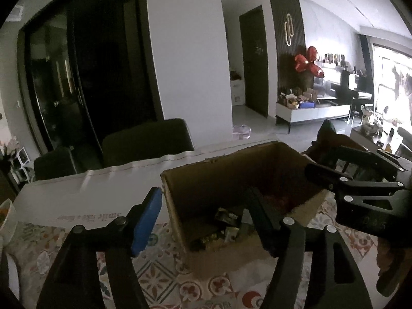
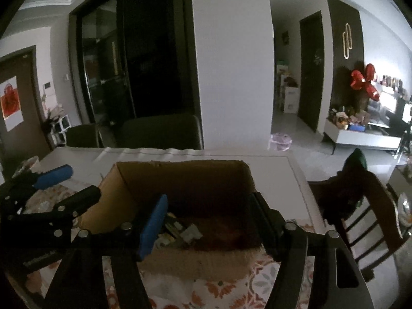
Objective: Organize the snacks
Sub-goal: 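Withdraw both open tools from the box back over the table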
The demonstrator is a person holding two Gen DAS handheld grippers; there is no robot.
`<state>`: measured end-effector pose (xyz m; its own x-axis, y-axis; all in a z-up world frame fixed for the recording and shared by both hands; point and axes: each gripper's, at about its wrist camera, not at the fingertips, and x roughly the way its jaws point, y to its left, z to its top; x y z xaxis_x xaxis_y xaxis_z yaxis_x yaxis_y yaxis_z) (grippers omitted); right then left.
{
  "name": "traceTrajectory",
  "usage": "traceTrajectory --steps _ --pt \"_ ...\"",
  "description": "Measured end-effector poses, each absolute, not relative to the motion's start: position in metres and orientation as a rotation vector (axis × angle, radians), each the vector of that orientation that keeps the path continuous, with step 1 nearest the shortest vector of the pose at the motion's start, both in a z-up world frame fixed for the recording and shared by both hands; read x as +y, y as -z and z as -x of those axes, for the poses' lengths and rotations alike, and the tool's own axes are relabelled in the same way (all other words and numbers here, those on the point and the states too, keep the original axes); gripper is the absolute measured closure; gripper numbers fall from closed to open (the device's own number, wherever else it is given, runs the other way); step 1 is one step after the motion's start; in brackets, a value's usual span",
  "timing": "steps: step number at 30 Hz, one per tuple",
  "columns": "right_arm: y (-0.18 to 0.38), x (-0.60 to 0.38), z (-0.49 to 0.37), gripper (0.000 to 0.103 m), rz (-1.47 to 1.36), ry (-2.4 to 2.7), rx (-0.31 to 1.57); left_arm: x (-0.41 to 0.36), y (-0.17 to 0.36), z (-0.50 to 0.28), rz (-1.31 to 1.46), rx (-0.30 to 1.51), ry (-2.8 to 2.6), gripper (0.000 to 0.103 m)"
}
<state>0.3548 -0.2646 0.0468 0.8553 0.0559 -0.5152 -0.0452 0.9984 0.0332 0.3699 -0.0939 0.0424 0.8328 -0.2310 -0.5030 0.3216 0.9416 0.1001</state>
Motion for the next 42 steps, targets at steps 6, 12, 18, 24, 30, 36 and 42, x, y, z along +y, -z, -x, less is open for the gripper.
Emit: traceTrajectory --steps 6,12,18,24,30,36,42 --pt "-0.055 -0.259 -0.321 0.024 0.001 -0.039 0.517 -0.082 -0.049 -0.327 -0.167 0.488 0.312 0.031" --pt "-0.059 -0.250 -0.273 0.023 0.048 -0.004 0.503 -0.075 -0.043 -0.283 -0.176 0.501 0.322 0.030" --pt "-0.062 -0.243 -0.228 0.023 0.085 0.016 0.479 -0.066 -0.038 -0.242 -0.158 0.557 0.341 0.030" --pt "-0.064 -0.236 -0.187 0.023 0.094 0.004 0.483 -0.062 -0.036 -0.201 -0.148 0.589 0.370 0.030" --pt "-0.055 -0.232 -0.146 0.023 0.113 0.002 0.524 -0.062 -0.024 -0.166 -0.181 0.628 0.376 0.030" --pt "-0.036 -0.234 -0.117 0.023 0.125 -0.010 0.618 -0.067 -0.005 -0.142 -0.196 0.695 0.393 0.030" --pt "-0.013 -0.231 -0.101 0.023 0.124 -0.056 0.733 -0.070 0.018 -0.132 -0.200 0.767 0.396 0.030"
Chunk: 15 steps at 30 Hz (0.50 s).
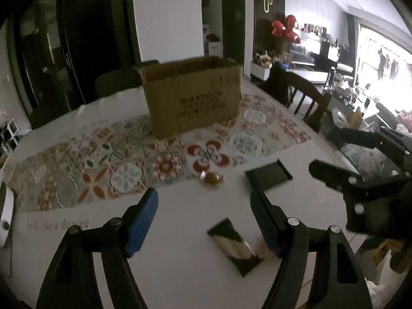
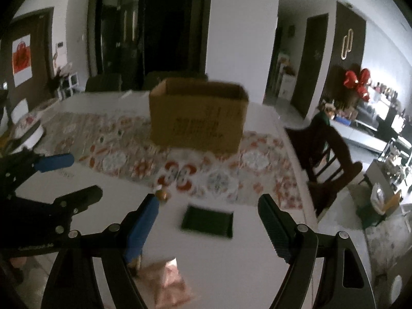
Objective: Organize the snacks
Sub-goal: 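Withdraw both open tools from the box back over the table, then grasp the black-and-gold bar with the left tool while the right tool grasps the Fortune Biscuits packet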
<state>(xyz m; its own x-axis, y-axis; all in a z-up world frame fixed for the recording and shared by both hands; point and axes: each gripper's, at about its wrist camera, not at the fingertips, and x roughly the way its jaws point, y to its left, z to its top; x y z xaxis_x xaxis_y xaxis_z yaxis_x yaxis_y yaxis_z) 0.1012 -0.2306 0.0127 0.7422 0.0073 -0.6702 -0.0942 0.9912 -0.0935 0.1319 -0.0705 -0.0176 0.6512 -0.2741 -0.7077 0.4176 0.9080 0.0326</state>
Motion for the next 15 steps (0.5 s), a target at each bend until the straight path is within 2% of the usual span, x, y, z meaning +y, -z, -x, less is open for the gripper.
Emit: traceTrajectory --steps 15 --pt "0.054 -0.217 -0.085 0.023 0.121 -0.195 1.020 -0.078 0.073 -0.138 -0.170 0.969 0.430 0.030"
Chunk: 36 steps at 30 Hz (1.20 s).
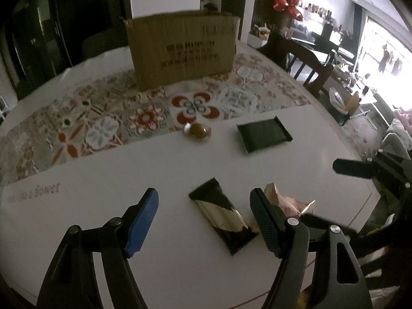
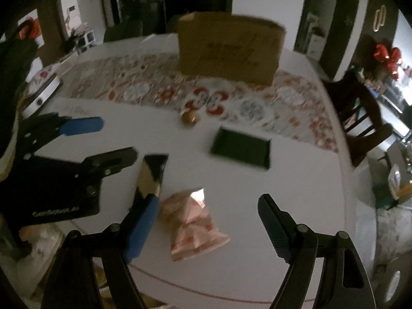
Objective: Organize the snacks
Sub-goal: 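Grasp the black-and-gold bar with the left tool while the right tool grasps the Fortune Biscuits packet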
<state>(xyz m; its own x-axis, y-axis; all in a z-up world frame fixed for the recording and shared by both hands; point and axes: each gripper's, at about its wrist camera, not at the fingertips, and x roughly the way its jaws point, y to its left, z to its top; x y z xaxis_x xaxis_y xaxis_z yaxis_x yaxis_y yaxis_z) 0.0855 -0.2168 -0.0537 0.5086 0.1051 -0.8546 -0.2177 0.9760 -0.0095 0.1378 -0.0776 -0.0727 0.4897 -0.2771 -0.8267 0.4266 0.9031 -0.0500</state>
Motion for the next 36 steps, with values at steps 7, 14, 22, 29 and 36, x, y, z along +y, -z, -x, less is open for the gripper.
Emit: traceTrajectory --steps 7,14,22,29,36 --pt "0.080 -0.213 -0.091 0.023 0.085 -0.245 1.094 -0.086 0.097 -0.150 -0.171 1.061 0.443 0.032" --pt "0.098 -0.215 -0.096 0.024 0.058 -0.240 1.133 -0.093 0.117 -0.161 -0.170 1.124 0.446 0.037" --pt "0.115 -0.221 -0.101 0.033 0.022 -0.233 1.166 -0.095 0.129 -0.166 -0.174 1.159 0.429 0.042" --pt "0.114 -0.229 -0.103 0.053 -0.004 -0.195 1.126 -0.098 0.130 -0.167 -0.187 1.151 0.415 0.053" --pt "0.112 -0.233 -0.106 0.057 -0.073 -0.162 1.087 -0.092 0.130 -0.170 -0.149 1.154 0.433 0.069"
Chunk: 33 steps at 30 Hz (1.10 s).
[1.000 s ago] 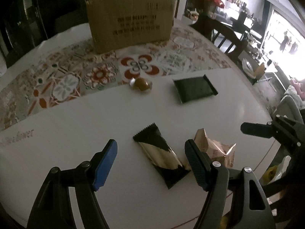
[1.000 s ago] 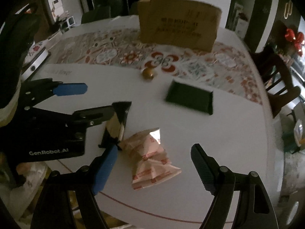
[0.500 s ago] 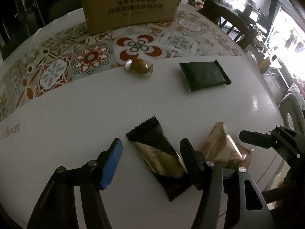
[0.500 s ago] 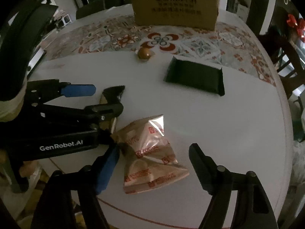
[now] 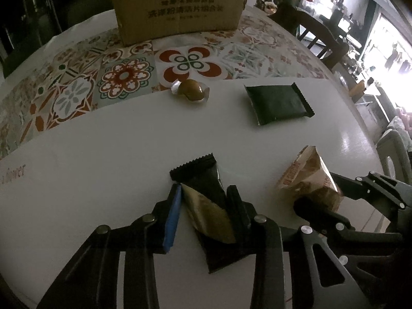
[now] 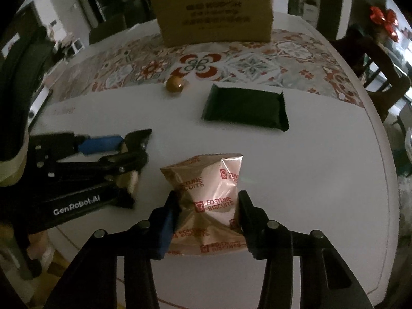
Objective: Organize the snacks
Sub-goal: 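Grasp the black-and-gold bar with the left tool while the right tool grasps the Fortune Biscuits packet, then carry the bar and biscuits packet into the cardboard box and open both tools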
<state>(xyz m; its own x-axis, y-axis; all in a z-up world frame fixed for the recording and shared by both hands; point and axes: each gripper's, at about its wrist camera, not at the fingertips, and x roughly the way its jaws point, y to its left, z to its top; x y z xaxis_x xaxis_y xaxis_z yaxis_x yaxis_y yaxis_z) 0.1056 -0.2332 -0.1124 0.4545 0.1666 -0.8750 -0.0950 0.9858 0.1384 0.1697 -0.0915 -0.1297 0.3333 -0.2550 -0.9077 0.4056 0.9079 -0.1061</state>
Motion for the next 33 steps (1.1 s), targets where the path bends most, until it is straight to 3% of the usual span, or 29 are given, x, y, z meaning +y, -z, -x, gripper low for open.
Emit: traceTrajectory --steps 12,33 --pt "0.098 -0.233 -0.110 0.057 -0.094 -0.131 1.022 -0.083 0.118 -0.166 -0.088 1.126 0.452 0.071" --pt "0.026 -0.236 -0.134 0.057 -0.061 -0.108 0.809 -0.075 0.028 -0.177 -0.067 0.845 0.442 0.071"
